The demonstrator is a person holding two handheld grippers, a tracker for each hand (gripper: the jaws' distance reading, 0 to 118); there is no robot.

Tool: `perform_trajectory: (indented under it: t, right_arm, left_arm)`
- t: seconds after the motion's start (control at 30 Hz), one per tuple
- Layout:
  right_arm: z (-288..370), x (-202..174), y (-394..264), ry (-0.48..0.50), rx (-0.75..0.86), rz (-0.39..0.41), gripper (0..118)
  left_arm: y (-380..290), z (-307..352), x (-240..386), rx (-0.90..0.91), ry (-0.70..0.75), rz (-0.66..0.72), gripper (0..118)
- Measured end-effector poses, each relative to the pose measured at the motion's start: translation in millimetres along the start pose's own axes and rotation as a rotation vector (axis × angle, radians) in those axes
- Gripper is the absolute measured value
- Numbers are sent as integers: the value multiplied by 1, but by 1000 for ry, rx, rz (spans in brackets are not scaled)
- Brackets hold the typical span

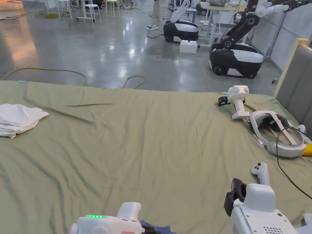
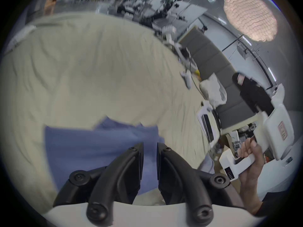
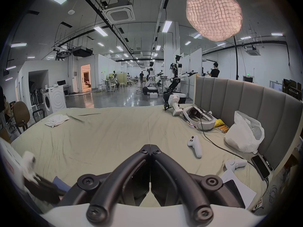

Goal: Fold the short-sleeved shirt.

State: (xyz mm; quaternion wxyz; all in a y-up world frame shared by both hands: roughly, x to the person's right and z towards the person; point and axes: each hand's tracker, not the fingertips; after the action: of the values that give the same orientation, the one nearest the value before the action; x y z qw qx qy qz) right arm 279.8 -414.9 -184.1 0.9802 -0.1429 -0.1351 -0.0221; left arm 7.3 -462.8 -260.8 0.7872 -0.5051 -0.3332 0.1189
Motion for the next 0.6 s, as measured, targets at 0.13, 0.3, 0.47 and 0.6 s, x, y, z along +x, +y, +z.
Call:
perform_trajectory:
  t: [0.13, 0.3, 0.47, 0.6]
  right_arm:
    - [0, -11, 7, 3, 32, 16, 0]
    - [0, -29, 19, 13, 77, 27, 0]
    - [0, -45, 30, 21, 119, 27, 0]
    - [4, -56, 37, 35, 146, 41, 0]
  left_arm:
    - [16, 51, -12, 231, 134, -72, 20]
    - [26, 101, -21, 543, 325, -162, 20]
    - [23, 119, -18, 788, 572, -287, 20]
    - [19, 124, -18, 893, 664, -292, 20]
